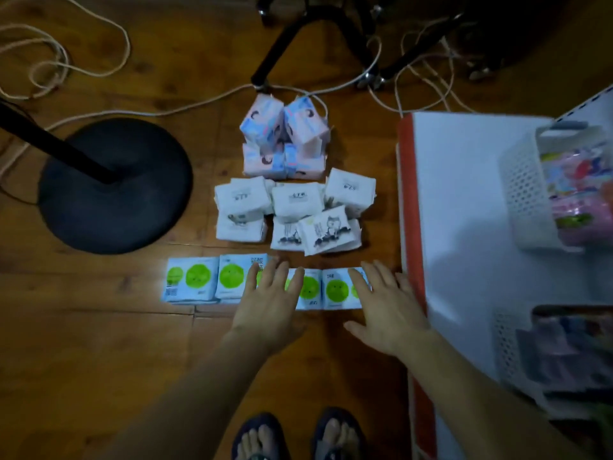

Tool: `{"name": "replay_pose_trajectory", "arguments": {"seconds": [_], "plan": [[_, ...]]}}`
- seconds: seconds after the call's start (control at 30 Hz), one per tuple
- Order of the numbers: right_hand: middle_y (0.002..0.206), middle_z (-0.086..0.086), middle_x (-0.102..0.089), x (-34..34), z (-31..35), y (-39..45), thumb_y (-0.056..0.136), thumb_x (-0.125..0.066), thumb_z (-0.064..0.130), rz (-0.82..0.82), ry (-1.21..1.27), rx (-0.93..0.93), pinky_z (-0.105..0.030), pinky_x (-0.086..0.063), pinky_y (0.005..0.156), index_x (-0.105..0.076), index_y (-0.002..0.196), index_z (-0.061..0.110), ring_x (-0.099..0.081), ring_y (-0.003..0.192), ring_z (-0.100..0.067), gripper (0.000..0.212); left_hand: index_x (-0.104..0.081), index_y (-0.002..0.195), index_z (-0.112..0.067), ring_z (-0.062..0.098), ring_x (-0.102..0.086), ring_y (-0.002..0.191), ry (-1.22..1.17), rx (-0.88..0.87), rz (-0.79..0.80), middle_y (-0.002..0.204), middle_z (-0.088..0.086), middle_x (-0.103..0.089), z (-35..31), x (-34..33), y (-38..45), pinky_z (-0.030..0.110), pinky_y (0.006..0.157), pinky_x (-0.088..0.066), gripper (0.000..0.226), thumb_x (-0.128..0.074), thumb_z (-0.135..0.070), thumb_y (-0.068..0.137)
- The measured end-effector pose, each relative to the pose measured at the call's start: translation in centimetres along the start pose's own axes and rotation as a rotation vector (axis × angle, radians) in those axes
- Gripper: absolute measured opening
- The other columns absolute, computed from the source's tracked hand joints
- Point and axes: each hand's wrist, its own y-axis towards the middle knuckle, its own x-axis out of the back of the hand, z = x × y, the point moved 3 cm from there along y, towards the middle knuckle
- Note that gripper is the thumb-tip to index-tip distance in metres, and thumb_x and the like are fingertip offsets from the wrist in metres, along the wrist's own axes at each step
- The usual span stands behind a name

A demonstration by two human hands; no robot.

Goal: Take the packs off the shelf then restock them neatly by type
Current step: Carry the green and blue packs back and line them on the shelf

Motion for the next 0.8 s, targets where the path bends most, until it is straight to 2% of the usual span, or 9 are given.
{"name": "replay_pose_trajectory", "arguments": {"seconds": [0.17,0.33,0.43,0.53,0.63,0.73,0.8], "plan": [[0.167,-0.004,0.003,-6.5,-1.1,5.8,0.084,-0.061,0.063,0.021,0.014,0.005,-0.054,-0.008,0.122,0.004,0.159,0.026,0.008,0.153,-0.027,0.106,0.003,0.158,-0.017,0.035,0.003,0.152,0.070,-0.032,-0.028,0.164,0.015,-0.006,0.1,-6.0,6.4,0.057,0.120,0.006,0.101,-0.052,-0.066,0.090],[0.166,0.000,0.009,-10.0,-1.5,9.3,0.080,-0.072,0.057,0.066,-0.009,0.031,-0.058,-0.009,0.121,0.011,0.157,0.027,0.012,0.153,-0.026,0.117,0.003,0.157,-0.011,0.036,-0.005,0.151,0.165,-0.110,-0.035,0.161,0.018,-0.015,0.3,-10.2,10.6,0.055,0.121,-0.001,0.112,-0.059,-0.067,0.083],[0.165,0.000,0.000,-10.9,-1.5,10.4,0.082,-0.074,0.047,0.063,-0.005,0.040,-0.056,-0.020,0.119,0.007,0.158,0.026,0.005,0.153,-0.027,0.113,0.000,0.157,-0.008,0.035,-0.013,0.148,0.147,-0.142,-0.032,0.158,0.017,-0.021,0.1,-11.3,11.3,0.048,0.123,-0.002,0.097,-0.059,-0.047,0.090],[0.158,-0.002,-0.017,-10.7,-1.1,10.6,0.085,-0.070,0.034,0.024,-0.002,0.050,-0.050,-0.035,0.112,-0.002,0.158,0.024,-0.009,0.149,-0.027,0.100,-0.006,0.157,-0.008,0.037,-0.026,0.141,0.091,-0.157,-0.060,0.151,0.016,-0.031,-0.2,-11.2,11.3,0.046,0.123,-0.009,0.085,-0.055,-0.031,0.092],[0.153,-0.001,-0.023,-8.9,-1.1,9.1,0.085,-0.067,0.030,0.000,-0.007,0.065,-0.046,-0.042,0.105,-0.007,0.157,0.024,-0.016,0.145,-0.026,0.094,-0.007,0.157,-0.010,0.036,-0.029,0.138,0.039,-0.174,-0.066,0.148,0.013,-0.034,-0.7,-9.8,10.0,0.047,0.122,-0.012,0.090,-0.060,-0.034,0.088],[0.151,0.000,-0.025,-5.6,-1.0,5.9,0.083,-0.066,0.032,-0.025,-0.014,0.080,-0.045,-0.044,0.103,-0.010,0.157,0.024,-0.019,0.143,-0.025,0.093,-0.006,0.157,-0.014,0.032,-0.026,0.140,0.015,-0.159,-0.050,0.150,0.008,-0.029,-1.1,-6.5,6.8,0.055,0.120,-0.014,0.095,-0.063,-0.041,0.086],[0.151,-0.001,-0.026,-2.3,-0.7,3.0,0.082,-0.065,0.032,-0.048,-0.019,0.091,-0.045,-0.045,0.100,-0.011,0.157,0.024,-0.020,0.143,-0.025,0.093,-0.003,0.157,-0.019,0.030,-0.020,0.144,-0.029,-0.137,-0.037,0.154,0.005,-0.023,-1.4,-3.3,4.0,0.060,0.116,-0.022,0.095,-0.064,-0.041,0.087]]}}
